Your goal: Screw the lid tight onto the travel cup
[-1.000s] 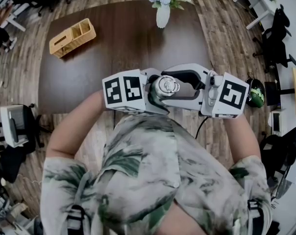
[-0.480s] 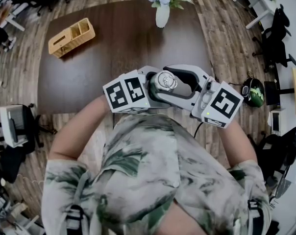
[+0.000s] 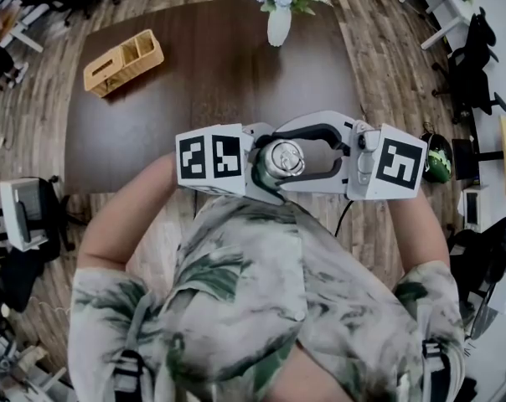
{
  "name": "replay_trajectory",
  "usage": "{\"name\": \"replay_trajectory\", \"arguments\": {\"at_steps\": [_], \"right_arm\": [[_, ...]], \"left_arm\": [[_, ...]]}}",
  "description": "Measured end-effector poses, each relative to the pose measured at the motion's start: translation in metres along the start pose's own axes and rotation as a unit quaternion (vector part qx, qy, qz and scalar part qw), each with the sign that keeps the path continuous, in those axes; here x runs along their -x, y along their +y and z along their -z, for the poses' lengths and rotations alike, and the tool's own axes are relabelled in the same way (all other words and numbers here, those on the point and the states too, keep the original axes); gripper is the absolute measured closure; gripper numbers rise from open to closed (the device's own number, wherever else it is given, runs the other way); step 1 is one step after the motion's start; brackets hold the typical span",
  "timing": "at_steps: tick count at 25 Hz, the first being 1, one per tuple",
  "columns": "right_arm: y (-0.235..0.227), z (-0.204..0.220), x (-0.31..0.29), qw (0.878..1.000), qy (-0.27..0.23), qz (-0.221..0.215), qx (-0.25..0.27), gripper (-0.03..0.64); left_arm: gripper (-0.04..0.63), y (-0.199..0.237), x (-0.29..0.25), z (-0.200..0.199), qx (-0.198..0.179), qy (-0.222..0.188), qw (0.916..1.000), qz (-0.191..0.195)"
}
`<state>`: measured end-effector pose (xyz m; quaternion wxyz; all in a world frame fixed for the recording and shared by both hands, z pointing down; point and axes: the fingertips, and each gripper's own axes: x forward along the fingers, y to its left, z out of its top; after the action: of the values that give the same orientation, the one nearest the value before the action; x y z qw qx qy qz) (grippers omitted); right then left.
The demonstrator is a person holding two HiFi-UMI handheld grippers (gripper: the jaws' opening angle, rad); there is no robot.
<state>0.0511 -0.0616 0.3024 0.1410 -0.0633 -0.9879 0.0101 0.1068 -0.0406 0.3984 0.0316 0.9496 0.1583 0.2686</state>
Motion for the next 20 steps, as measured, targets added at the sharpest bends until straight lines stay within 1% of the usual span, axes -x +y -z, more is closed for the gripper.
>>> {"name": "replay_trajectory", "arguments": {"at_steps": [2,3,6,10,14,16,17,20], "right_arm": [[0.0,0.0,0.0,1.0,-0.001,0.003,0.002,0.342],[-0.002,0.0,0.001,1.0,-0.003,0.011,0.001,0.344],[-0.012,0.002,0.002,0.998,-0.011,0.056,-0.009,0.345],[-0.027,0.009,0.004,0.992,-0.014,0.126,-0.027,0.345],[-0.032,0.014,0.005,0.984,-0.014,0.173,-0.036,0.347],[-0.032,0.015,0.005,0.983,-0.014,0.18,-0.039,0.345],[-0.031,0.016,0.005,0.984,-0.014,0.175,-0.039,0.345],[-0.025,0.012,0.006,0.989,-0.024,0.14,-0.036,0.342]], "left_arm": [[0.206,0.0,0.0,0.0,0.0,0.001,1.0,-0.001],[0.206,0.002,0.001,0.0,0.003,0.001,1.0,-0.007],[0.206,0.015,0.002,0.002,0.019,0.002,0.9989,-0.043],[0.206,0.035,0.002,0.01,0.051,0.005,0.994,-0.097],[0.206,0.042,0.002,0.013,0.071,0.01,0.9888,-0.131],[0.206,0.043,0.001,0.015,0.072,0.012,0.988,-0.136],[0.206,0.042,0.0,0.015,0.071,0.012,0.9884,-0.133],[0.206,0.035,-0.001,0.011,0.062,0.003,0.9921,-0.109]]}}
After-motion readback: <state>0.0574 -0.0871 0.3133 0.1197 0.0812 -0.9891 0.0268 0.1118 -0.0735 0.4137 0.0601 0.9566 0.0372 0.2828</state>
